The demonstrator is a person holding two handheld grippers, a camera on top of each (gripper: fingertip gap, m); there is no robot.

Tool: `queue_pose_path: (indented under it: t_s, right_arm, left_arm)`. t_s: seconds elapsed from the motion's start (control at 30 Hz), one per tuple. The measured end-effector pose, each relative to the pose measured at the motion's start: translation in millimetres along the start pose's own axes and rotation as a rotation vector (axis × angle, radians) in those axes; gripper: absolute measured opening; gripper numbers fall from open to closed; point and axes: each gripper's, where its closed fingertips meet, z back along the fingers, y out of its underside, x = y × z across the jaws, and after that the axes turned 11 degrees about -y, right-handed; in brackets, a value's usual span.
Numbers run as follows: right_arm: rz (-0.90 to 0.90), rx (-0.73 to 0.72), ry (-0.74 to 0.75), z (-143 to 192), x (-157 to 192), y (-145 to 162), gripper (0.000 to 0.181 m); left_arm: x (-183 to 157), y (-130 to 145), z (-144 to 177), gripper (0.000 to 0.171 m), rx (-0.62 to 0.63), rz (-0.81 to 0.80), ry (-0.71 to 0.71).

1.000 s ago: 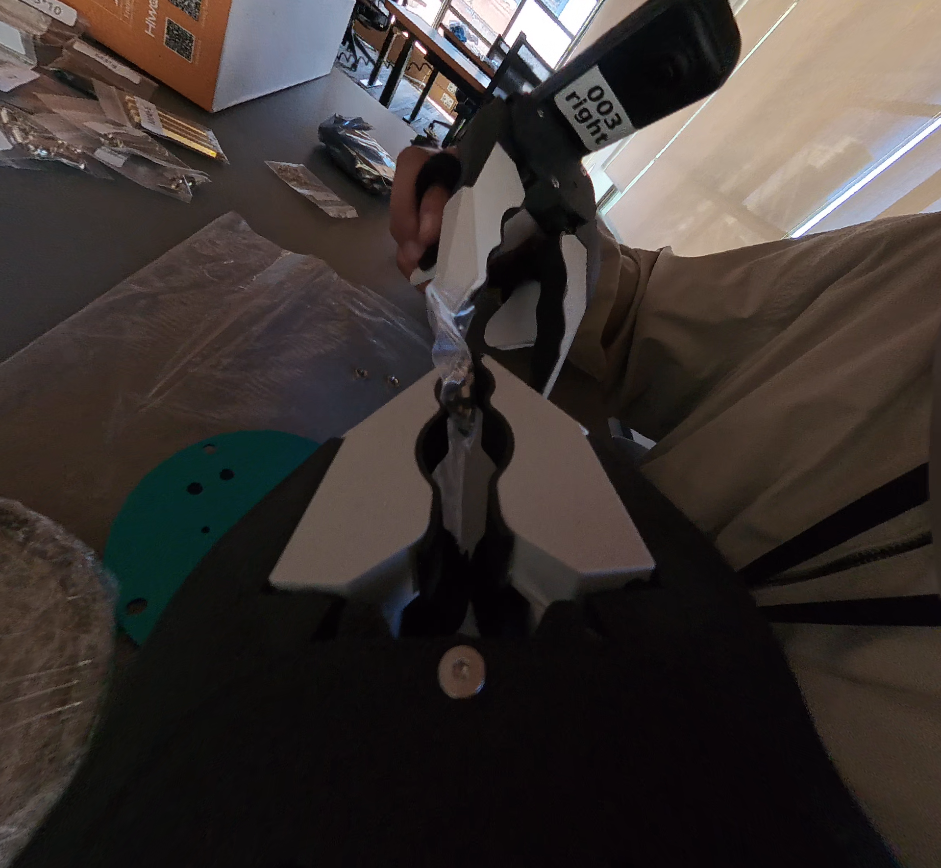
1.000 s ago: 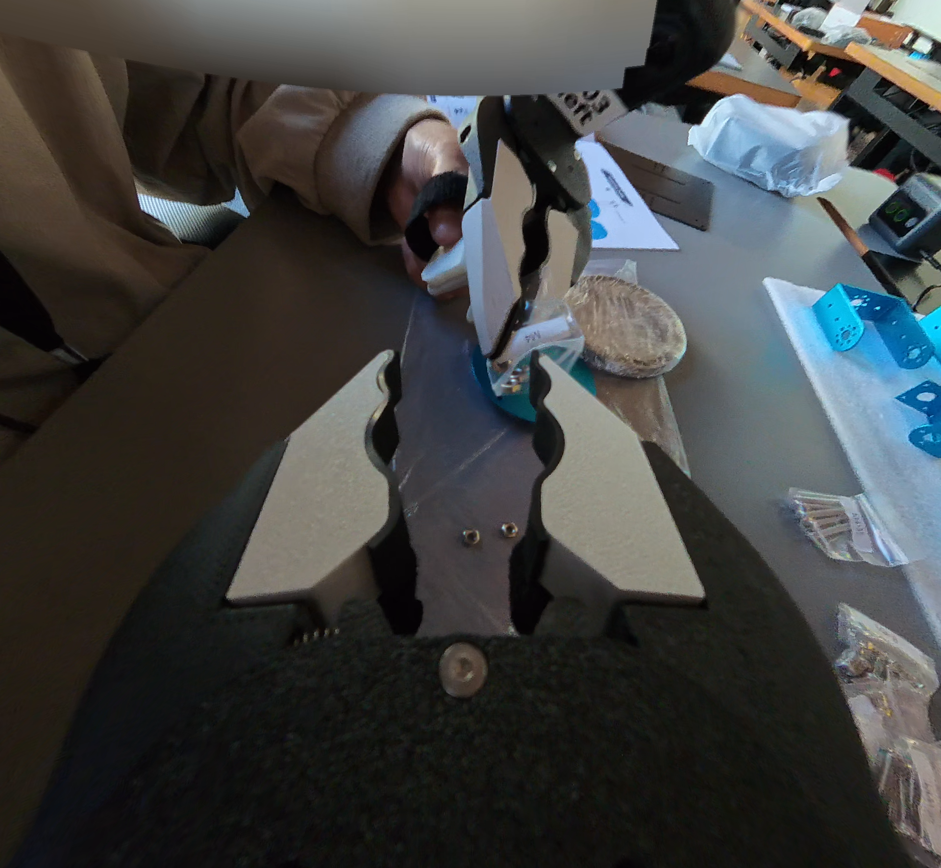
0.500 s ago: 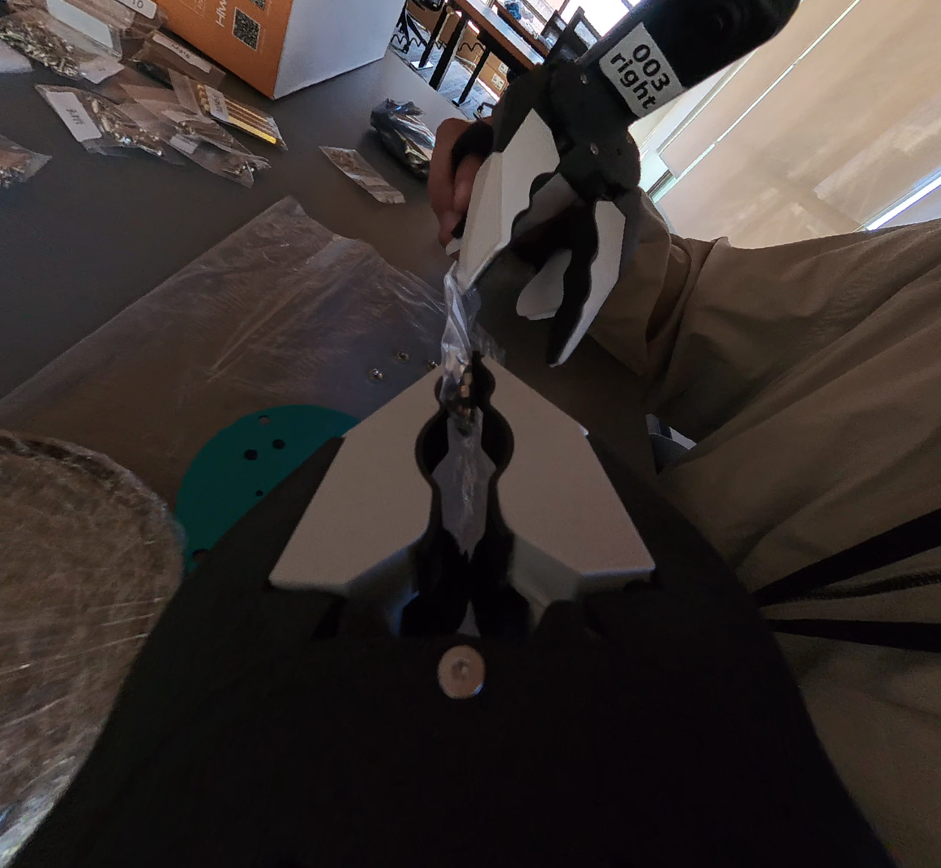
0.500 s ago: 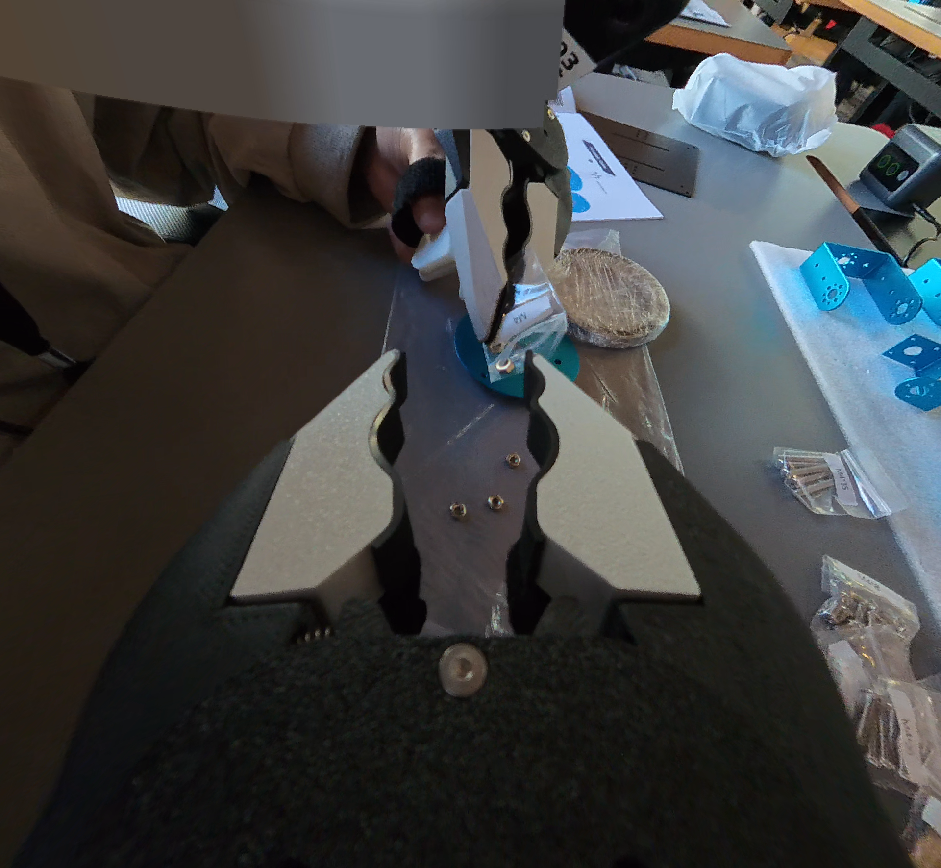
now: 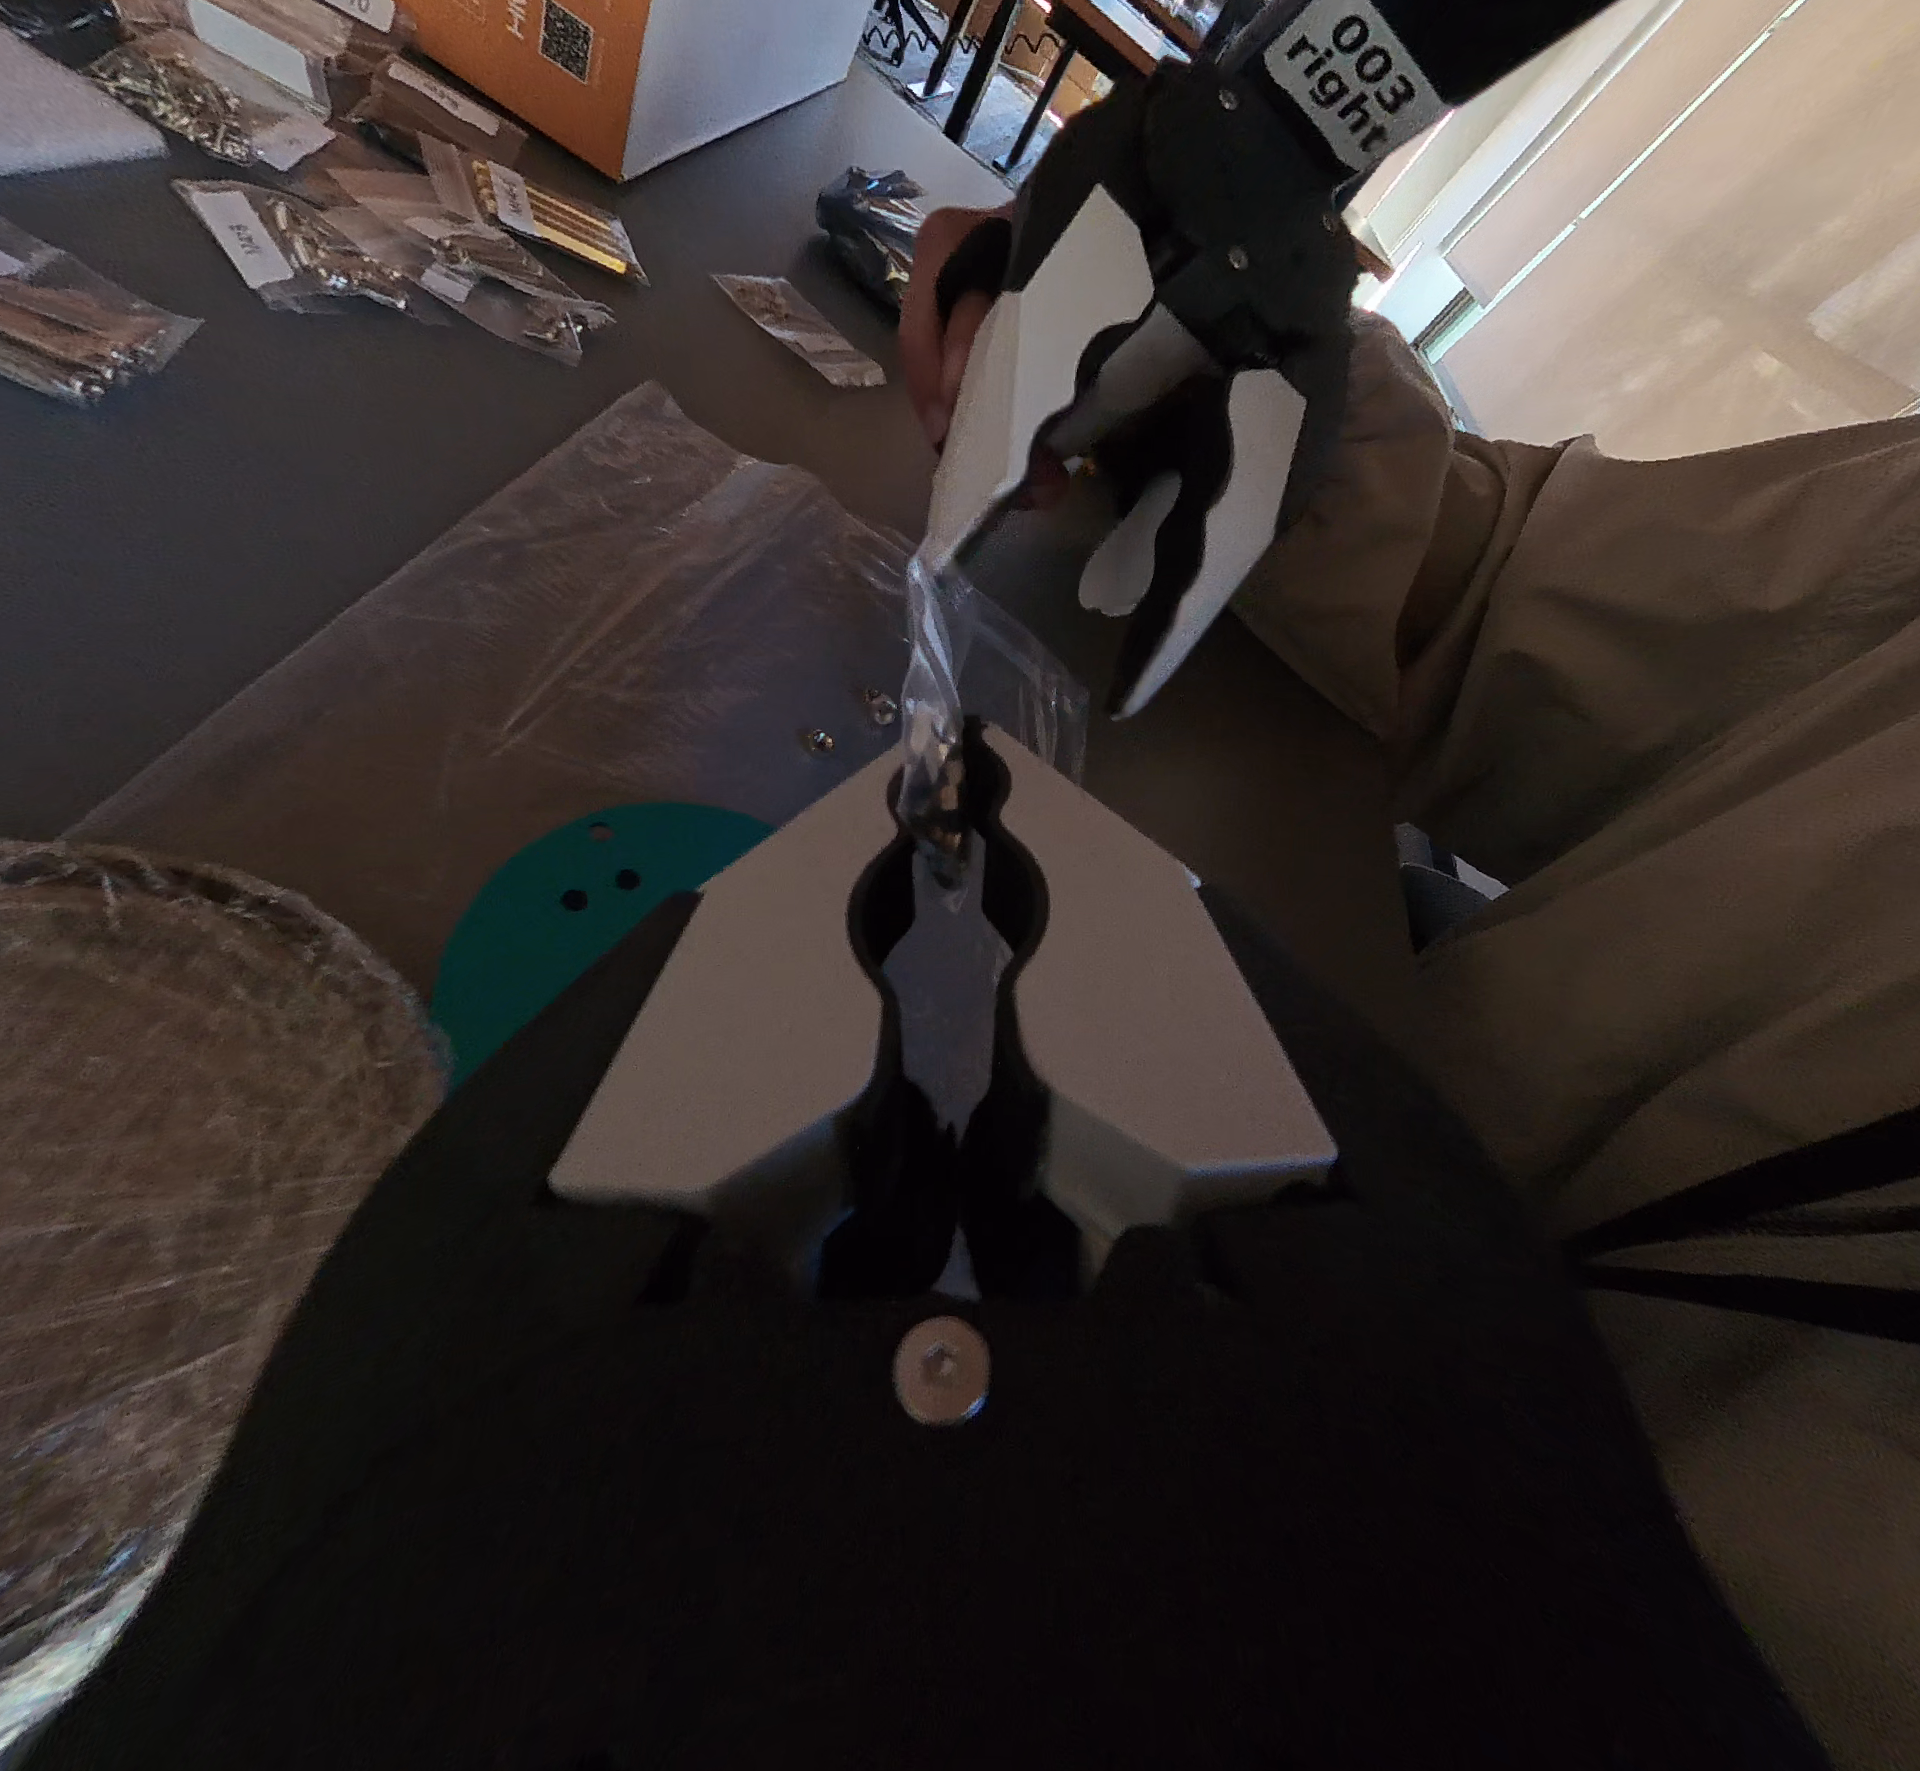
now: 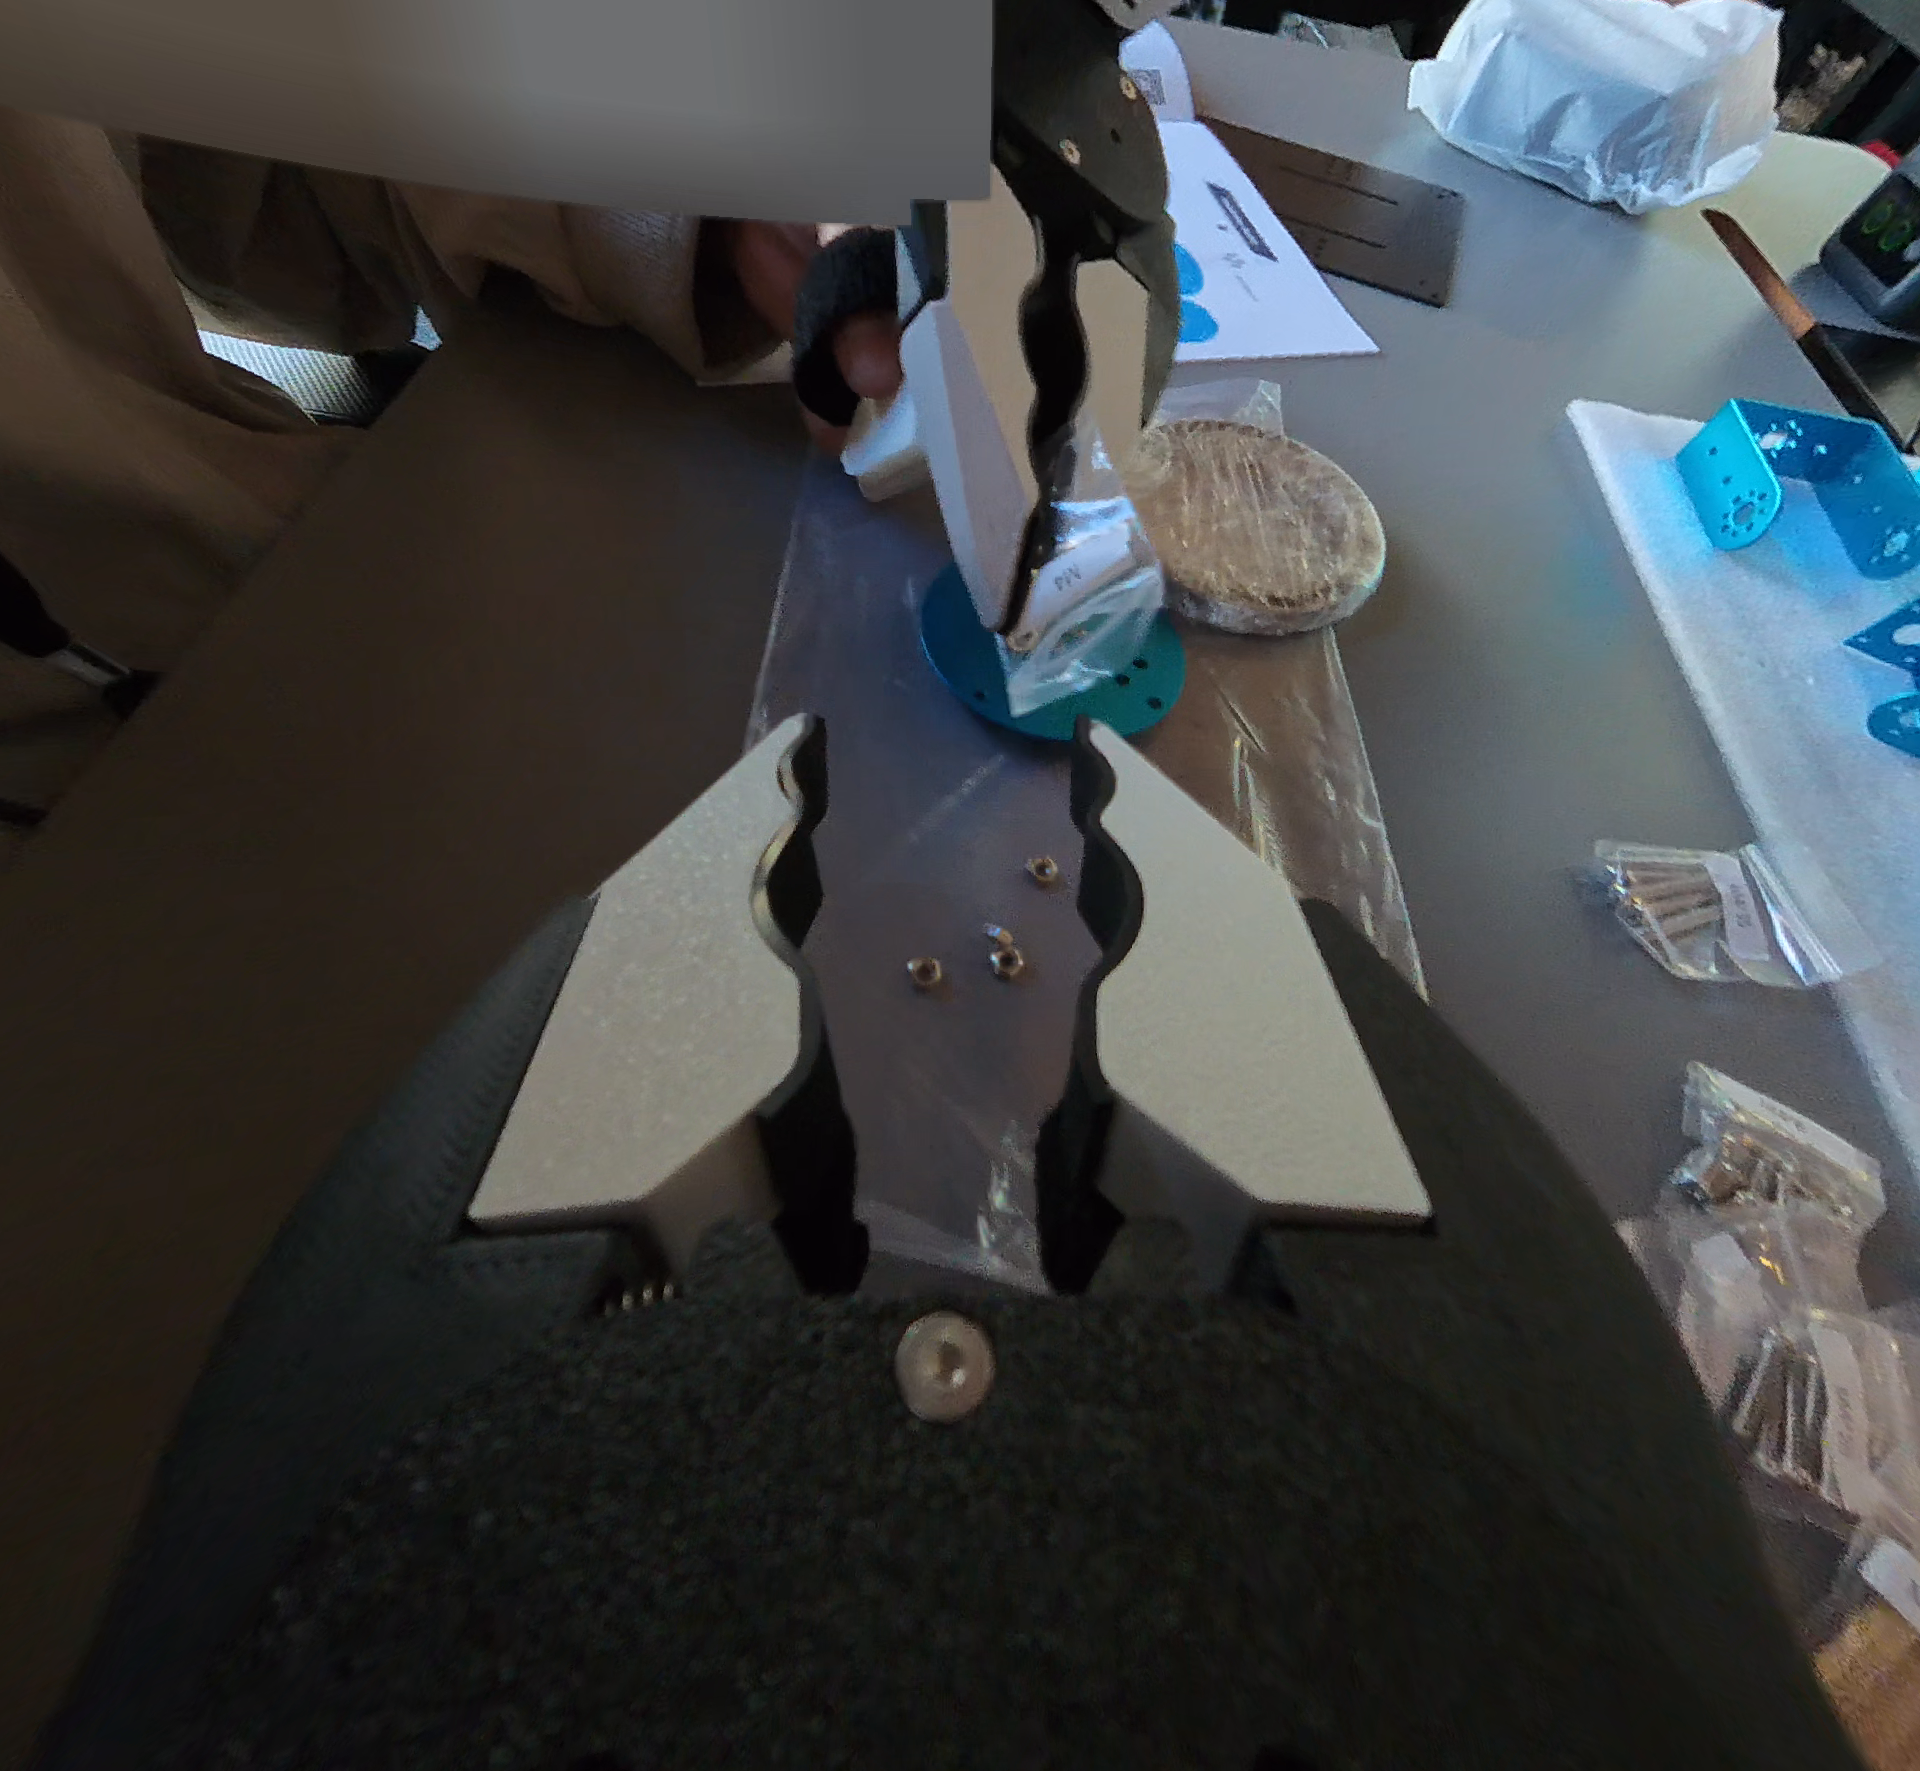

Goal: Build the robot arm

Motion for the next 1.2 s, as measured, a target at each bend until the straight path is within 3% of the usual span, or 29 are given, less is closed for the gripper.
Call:
queue_pose_path:
  t_s: [0.13,0.27,0.4,0.53,0.73,0.87,1.0,1.1,1.2]
  right_arm:
    - [-0.081,-0.035,0.074,16,-20,1,0.041]
    - [-0.327,-0.143,0.099,32,-44,6,0.036]
    - [-0.44,0.011,0.042,20,-41,38,0.043]
    - [-0.382,0.039,0.031,9,-30,28,0.043]
    - [-0.307,0.075,0.07,1,-25,20,0.038]
    - [-0.32,0.05,0.076,-5,-25,16,0.036]
    - [-0.364,-0.04,0.067,-13,-26,-5,0.033]
    - [-0.359,-0.058,0.08,-27,-25,-18,0.035]
    - [-0.326,-0.05,0.062,-58,-17,-35,0.04]
  left_arm:
    - [4,-4,2,0.005,-0.019,-0.007,-0.035]
    - [13,-15,10,0.005,-0.065,-0.023,-0.1]
    - [19,-21,19,0.005,-0.085,-0.041,-0.196]
    - [-6,-26,39,0.005,-0.176,-0.017,-0.248]
    - [-44,11,135,0.005,-0.451,0.099,-0.418]
    - [-24,54,231,0.005,-0.705,0.299,-0.667]
    - [2,108,308,0.005,-0.71,0.351,-1.016]
    - [6,125,337,0.005,-0.682,0.328,-1.132]
    - [7,131,347,0.004,-0.666,0.307,-1.158]
